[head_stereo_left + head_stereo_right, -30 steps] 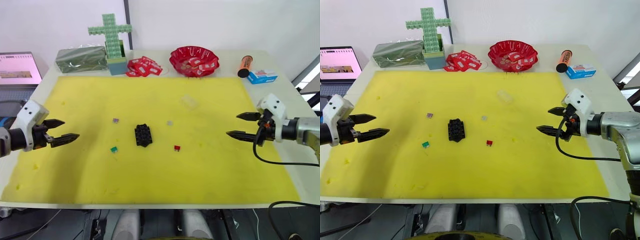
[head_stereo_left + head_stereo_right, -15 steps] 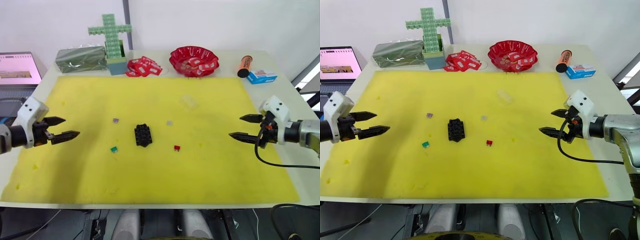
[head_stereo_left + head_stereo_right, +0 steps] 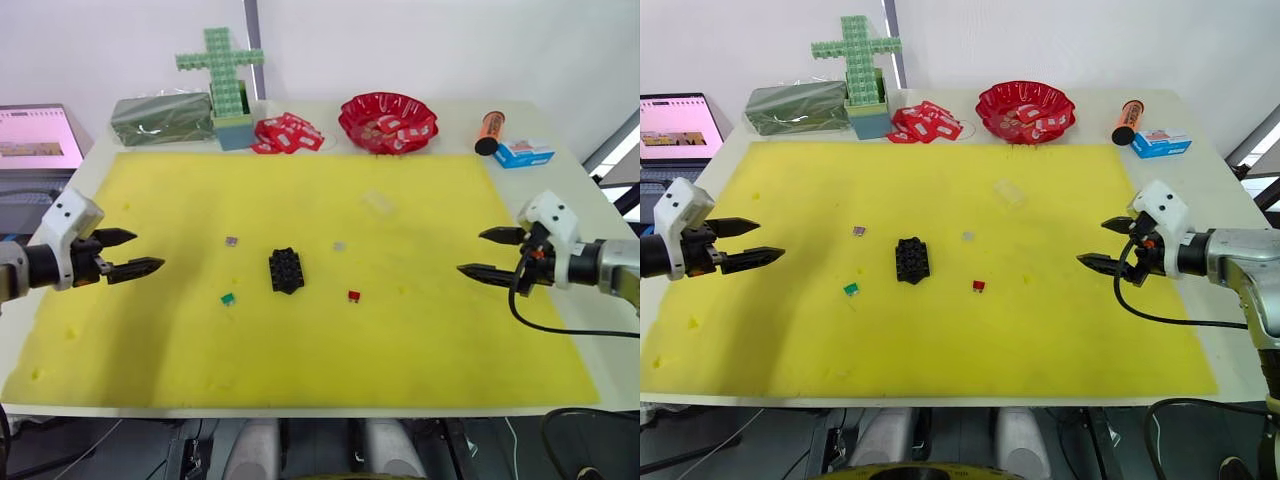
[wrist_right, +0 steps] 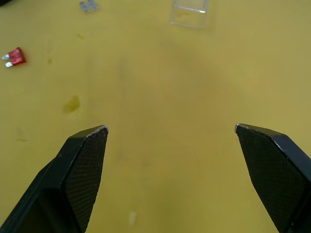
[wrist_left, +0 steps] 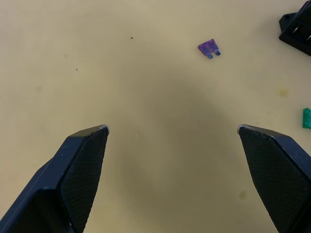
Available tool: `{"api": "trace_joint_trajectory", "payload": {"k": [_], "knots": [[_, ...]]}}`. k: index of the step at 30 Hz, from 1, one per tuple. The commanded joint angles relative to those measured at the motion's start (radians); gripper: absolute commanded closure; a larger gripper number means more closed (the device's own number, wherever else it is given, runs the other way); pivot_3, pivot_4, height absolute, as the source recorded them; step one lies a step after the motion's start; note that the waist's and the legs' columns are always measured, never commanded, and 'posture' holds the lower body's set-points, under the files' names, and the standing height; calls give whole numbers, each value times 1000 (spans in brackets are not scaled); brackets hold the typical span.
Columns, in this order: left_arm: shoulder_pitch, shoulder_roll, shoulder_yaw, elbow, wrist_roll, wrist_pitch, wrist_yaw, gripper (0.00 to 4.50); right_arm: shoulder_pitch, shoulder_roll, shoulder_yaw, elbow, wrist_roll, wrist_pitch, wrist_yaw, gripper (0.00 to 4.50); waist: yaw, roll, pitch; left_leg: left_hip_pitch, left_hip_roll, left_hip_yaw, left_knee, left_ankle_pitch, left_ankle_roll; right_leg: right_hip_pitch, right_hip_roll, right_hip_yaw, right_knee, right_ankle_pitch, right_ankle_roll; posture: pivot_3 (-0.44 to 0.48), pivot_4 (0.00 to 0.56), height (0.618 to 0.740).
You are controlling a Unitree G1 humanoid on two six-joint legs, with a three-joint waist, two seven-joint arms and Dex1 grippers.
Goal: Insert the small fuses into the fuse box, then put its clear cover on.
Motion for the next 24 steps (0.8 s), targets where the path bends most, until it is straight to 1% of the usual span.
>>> {"api": "trace_joint_trajectory", "payload": {"k": [1,6,8,10,13,14,15,16,18,19,21,24], "knots": [[-15,17,23,-32,-9,6,-6,31,-38,-7,-39,-31,28,19,-5,0,-1,0,0,0,0,0,0,0,0,0,0,0,0,0,0,0,150,740],[-13,20,24,-19,10,-25,-3,31,-20,-12,-40,-37,25,16,-5,0,0,0,0,0,0,0,0,0,0,0,0,0,1,0,0,0,150,740],[-8,23,30,-37,5,-28,-8,31,-39,-6,-32,-43,23,17,-17,0,0,0,0,0,0,0,0,0,0,0,0,0,0,0,0,0,150,740],[17,10,75,-80,-12,-53,0,31,-64,13,-5,-66,-2,-27,-38,0,-1,0,0,0,0,0,0,0,0,0,0,0,1,0,0,0,150,740],[49,-47,152,-120,3,-154,79,31,-47,50,10,-124,-19,-89,-61,0,-2,0,0,0,1,-1,0,0,0,0,0,0,1,0,0,0,150,740],[56,-55,162,-126,2,-164,84,31,-40,63,3,-135,-20,-98,-71,0,-2,0,0,0,1,-1,0,0,0,0,0,0,0,0,0,0,150,740],[84,-38,163,-138,-18,-152,31,31,-30,65,21,-163,-46,-123,-80,0,-1,0,0,0,1,-1,0,0,0,0,0,0,1,0,1,0,150,740],[111,-15,160,-150,-60,-103,-35,31,-37,73,56,-214,-8,-115,-29,0,-3,0,0,0,1,-1,0,0,0,0,0,0,1,0,1,0,150,740],[119,50,129,-157,-192,152,-129,31,-90,98,114,-291,87,-9,6,0,-6,0,0,0,1,0,0,0,0,-1,0,0,1,0,1,0,150,740],[109,70,119,-156,-241,254,-145,31,-110,107,124,-309,118,24,12,0,-6,-1,0,0,1,-1,0,0,0,-1,1,0,1,0,1,0,150,740],[102,74,151,-171,-377,442,-162,31,-131,140,144,-341,139,-1,28,0,-3,0,0,0,4,-3,2,0,0,0,3,0,1,0,0,0,150,740],[118,65,193,-199,-497,606,-154,31,-152,167,198,-373,107,-60,42,0,2,0,0,0,3,-5,3,0,0,2,3,-1,1,0,0,0,150,740]]}}
